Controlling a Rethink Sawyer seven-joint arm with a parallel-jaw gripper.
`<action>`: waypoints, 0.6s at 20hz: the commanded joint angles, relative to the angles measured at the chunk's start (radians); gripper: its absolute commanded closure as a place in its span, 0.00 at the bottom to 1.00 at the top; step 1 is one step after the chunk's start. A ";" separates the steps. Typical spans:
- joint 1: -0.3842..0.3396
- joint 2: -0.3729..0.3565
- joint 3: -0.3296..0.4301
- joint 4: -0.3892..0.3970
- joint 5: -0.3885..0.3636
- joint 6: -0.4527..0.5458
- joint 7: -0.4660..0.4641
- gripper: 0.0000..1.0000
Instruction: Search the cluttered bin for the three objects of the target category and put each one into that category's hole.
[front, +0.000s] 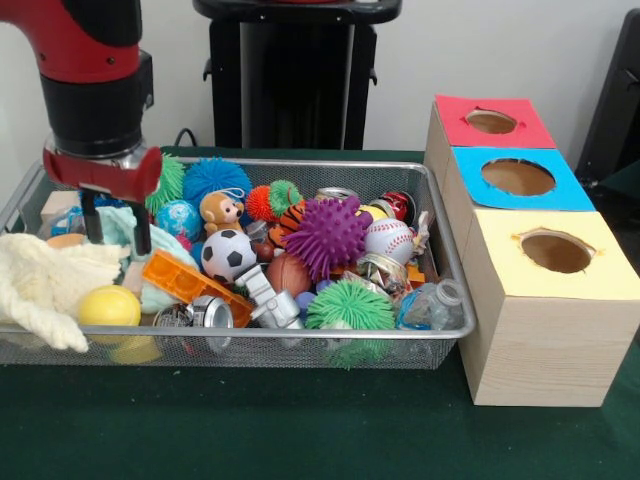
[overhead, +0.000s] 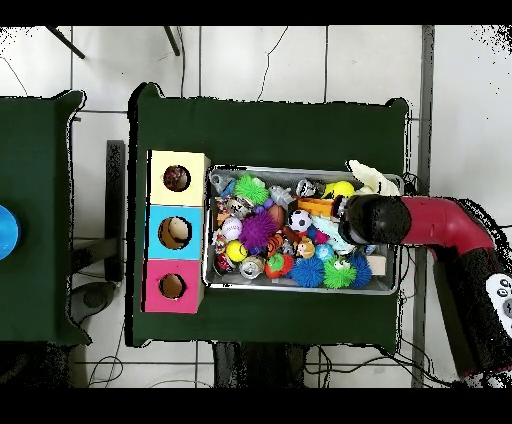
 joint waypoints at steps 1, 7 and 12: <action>0.019 0.102 -0.020 -0.040 -0.073 -0.014 -0.174 0.00; 0.016 0.124 -0.015 -0.040 -0.098 -0.036 -0.189 0.00; 0.010 0.113 -0.009 -0.019 -0.117 -0.067 -0.188 0.00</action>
